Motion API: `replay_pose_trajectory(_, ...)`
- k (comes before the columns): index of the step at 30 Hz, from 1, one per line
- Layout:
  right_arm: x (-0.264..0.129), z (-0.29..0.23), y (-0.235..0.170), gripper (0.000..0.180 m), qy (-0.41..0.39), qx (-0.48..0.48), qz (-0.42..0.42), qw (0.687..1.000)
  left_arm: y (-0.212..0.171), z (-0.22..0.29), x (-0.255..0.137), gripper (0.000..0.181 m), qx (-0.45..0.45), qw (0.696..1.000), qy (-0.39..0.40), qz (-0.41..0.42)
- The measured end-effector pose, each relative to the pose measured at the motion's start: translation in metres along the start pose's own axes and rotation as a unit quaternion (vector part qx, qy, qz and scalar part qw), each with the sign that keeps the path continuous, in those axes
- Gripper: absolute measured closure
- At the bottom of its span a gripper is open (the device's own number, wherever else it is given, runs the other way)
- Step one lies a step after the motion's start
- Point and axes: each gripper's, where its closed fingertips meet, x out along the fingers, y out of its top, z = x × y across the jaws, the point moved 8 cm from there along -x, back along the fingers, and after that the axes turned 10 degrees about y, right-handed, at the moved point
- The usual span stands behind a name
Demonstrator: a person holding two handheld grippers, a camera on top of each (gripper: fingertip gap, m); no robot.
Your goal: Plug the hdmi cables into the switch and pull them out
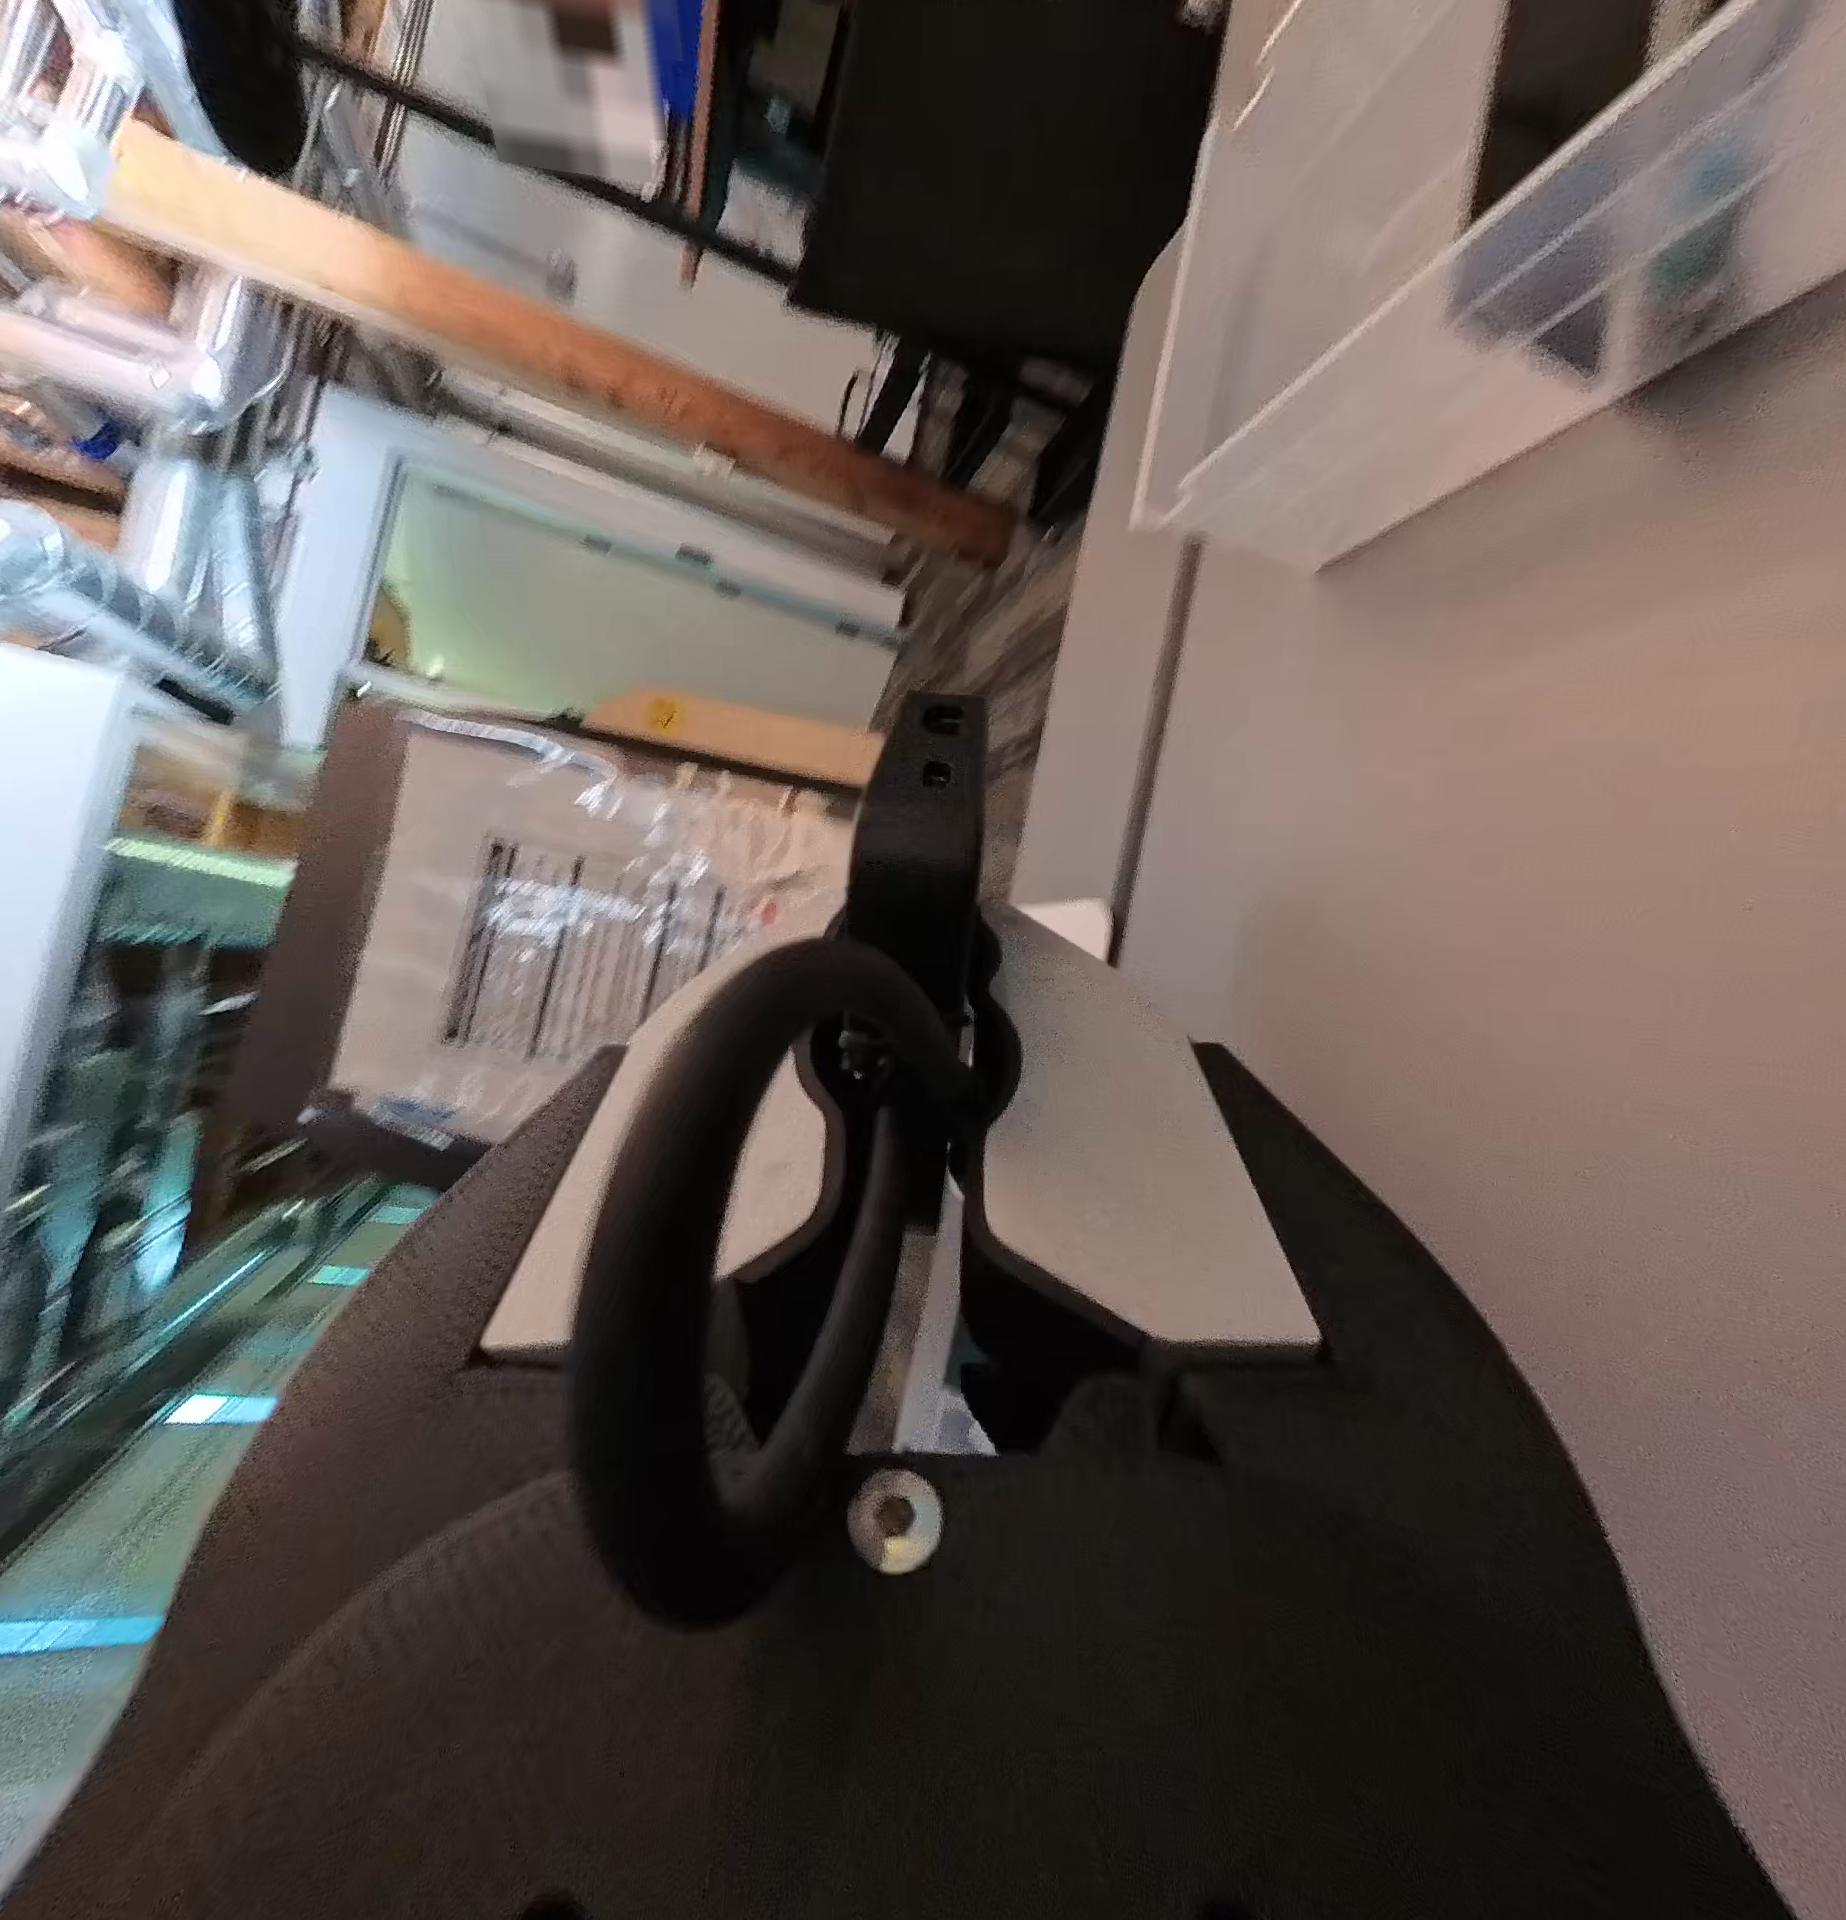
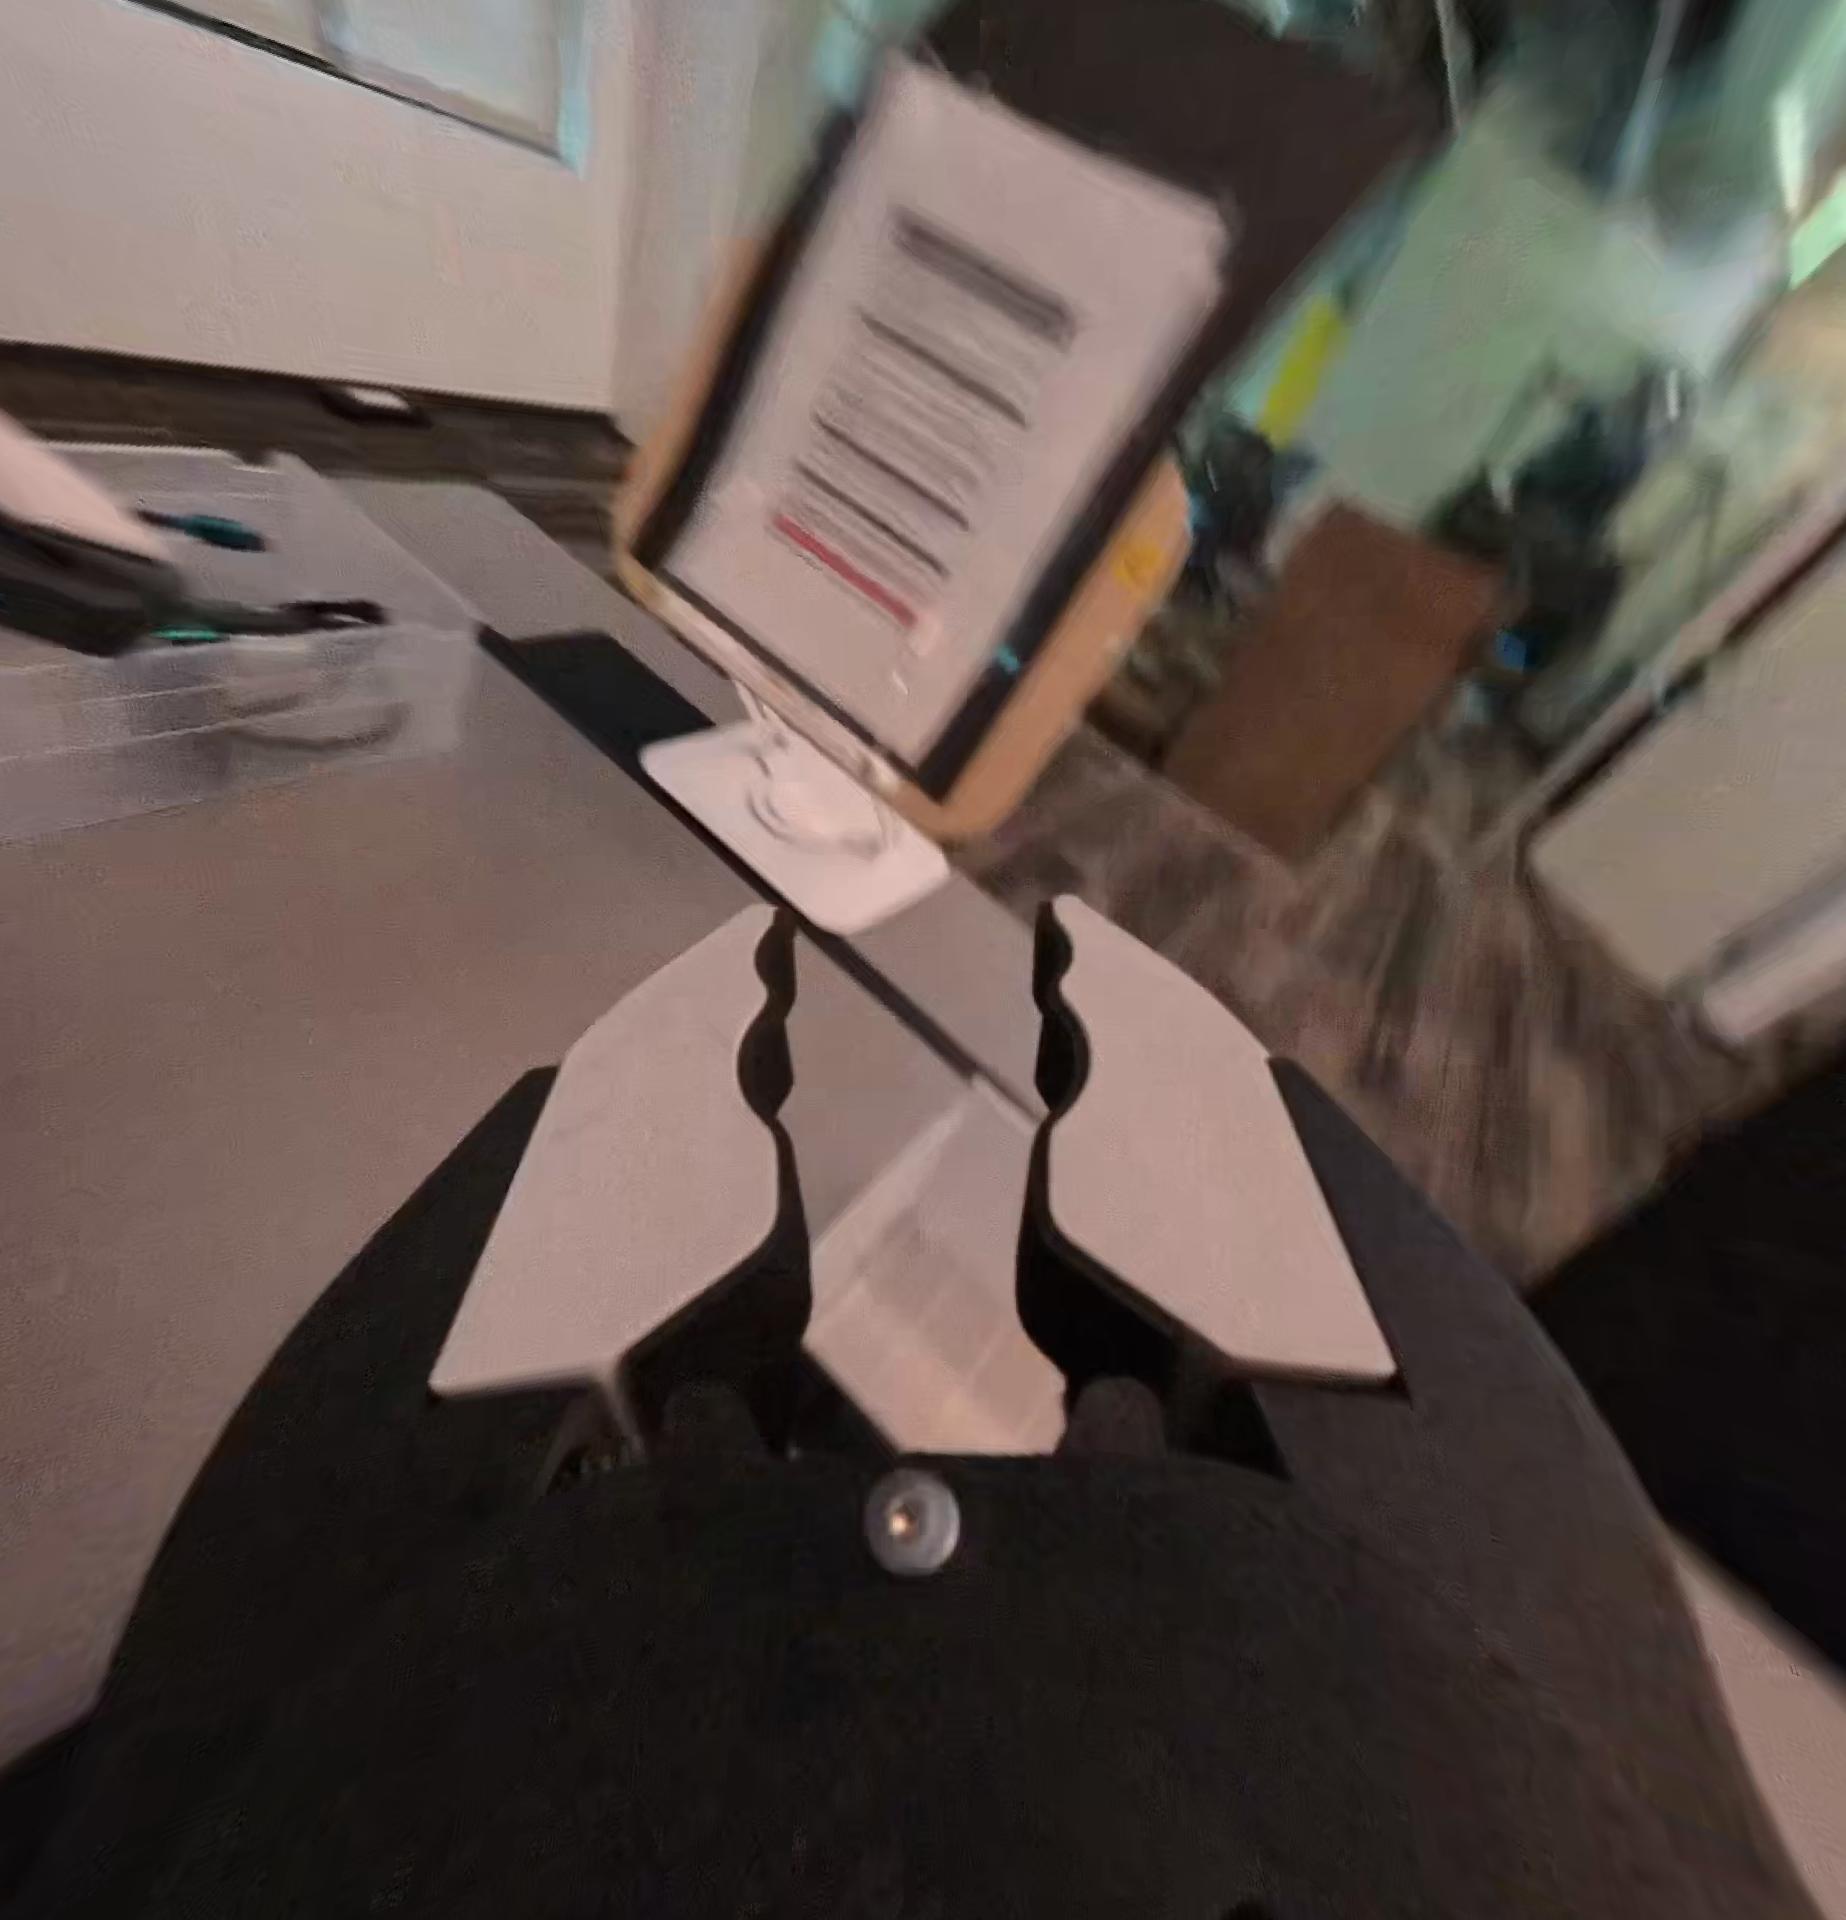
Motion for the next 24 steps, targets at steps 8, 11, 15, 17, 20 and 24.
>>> replay_pose_trajectory(8,0.071,-0.153,0.057,0.130,0.204,-0.361,0.107,0.904,0.016,-0.006,-0.019,0.167,-0.088,0.989,-0.063,0.105)
replay_pose_trajectory(11,0.078,-0.167,0.059,0.138,0.220,-0.380,0.122,0.890,0.018,-0.012,-0.026,0.167,-0.110,0.983,-0.066,0.131)
replay_pose_trajectory(15,0.081,-0.175,0.060,0.162,0.236,-0.392,0.121,0.881,0.022,-0.013,-0.034,0.167,-0.110,0.978,-0.075,0.163)
replay_pose_trajectory(17,0.080,-0.178,0.059,0.164,0.243,-0.400,0.120,0.876,0.023,-0.013,-0.036,0.167,-0.112,0.975,-0.080,0.172)
replay_pose_trajectory(20,0.080,-0.176,0.061,0.164,0.237,-0.393,0.109,0.882,0.021,-0.015,-0.034,0.162,-0.128,0.975,-0.057,0.170)
replay_pose_trajectory(24,0.078,-0.152,0.057,0.164,0.190,-0.372,0.052,0.907,0.013,-0.025,-0.028,0.123,-0.169,0.977,-0.032,0.129)
